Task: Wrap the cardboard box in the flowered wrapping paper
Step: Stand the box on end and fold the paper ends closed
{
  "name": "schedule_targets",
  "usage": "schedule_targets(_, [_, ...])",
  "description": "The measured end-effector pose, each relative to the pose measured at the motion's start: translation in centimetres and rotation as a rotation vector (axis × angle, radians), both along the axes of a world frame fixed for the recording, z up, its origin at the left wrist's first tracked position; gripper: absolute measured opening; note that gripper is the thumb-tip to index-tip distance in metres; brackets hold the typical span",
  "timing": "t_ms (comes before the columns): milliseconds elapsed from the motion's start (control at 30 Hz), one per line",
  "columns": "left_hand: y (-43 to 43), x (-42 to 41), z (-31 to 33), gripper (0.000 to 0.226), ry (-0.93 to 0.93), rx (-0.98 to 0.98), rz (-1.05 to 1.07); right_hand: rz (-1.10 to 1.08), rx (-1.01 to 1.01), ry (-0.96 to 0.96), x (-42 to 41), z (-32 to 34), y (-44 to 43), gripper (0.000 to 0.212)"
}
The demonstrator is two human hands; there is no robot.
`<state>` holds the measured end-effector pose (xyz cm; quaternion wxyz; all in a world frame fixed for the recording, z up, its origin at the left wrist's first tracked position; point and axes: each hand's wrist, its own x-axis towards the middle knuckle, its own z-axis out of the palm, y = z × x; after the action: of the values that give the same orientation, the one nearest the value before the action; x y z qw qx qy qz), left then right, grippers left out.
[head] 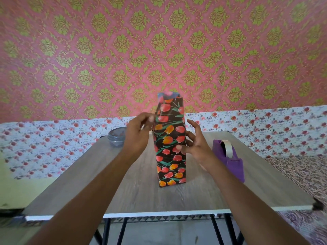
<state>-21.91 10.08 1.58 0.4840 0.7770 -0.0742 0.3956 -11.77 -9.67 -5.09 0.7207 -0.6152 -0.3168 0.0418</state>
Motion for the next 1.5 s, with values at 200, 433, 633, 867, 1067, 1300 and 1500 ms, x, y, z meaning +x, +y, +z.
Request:
schedule_targets(200, [-0.2,0.5,1.9,0.032,0.15,0.209,-0.077,0.03,0.044,0.022,0.9,-0.7,-1.0,0.097])
schedule_targets(433, [-3.0,1.8,4.3,0.014,0.354,0.467,0.098,0.057,0.071,0.038,0.9,-1.0,-1.0,0.097])
schedule_targets(633, [-3.6,2.4,4.4,0.02,0.401,0.425,0.081,0.071,0.073,0.038,0.4,-0.9,-1.7,0.094])
schedule_targets(867, [-4.1,2.7,2.5,0.023,0.367,0.439,-0.001,0.045,0.082,0.044,0.4,-0.9,-1.8,0.095])
schedule_targets(1067, [-3.8,1.9,2.9,0.04,0.364,0.507,0.023,0.053,0.091,0.05,0.3,-1.0,-1.4,0.095])
schedule_targets(1300, [-3.5,1.2,1.7,0.048,0.353,0.513,0.045,0.039,0.088,0.064,0.4,-1.0,-1.4,0.097])
schedule_targets(1500, [-2.9,2.2,1.5,0.046,0.405,0.706,0.049,0.018,0.087,0.07,-0.1,-0.7,-1.3,0.096])
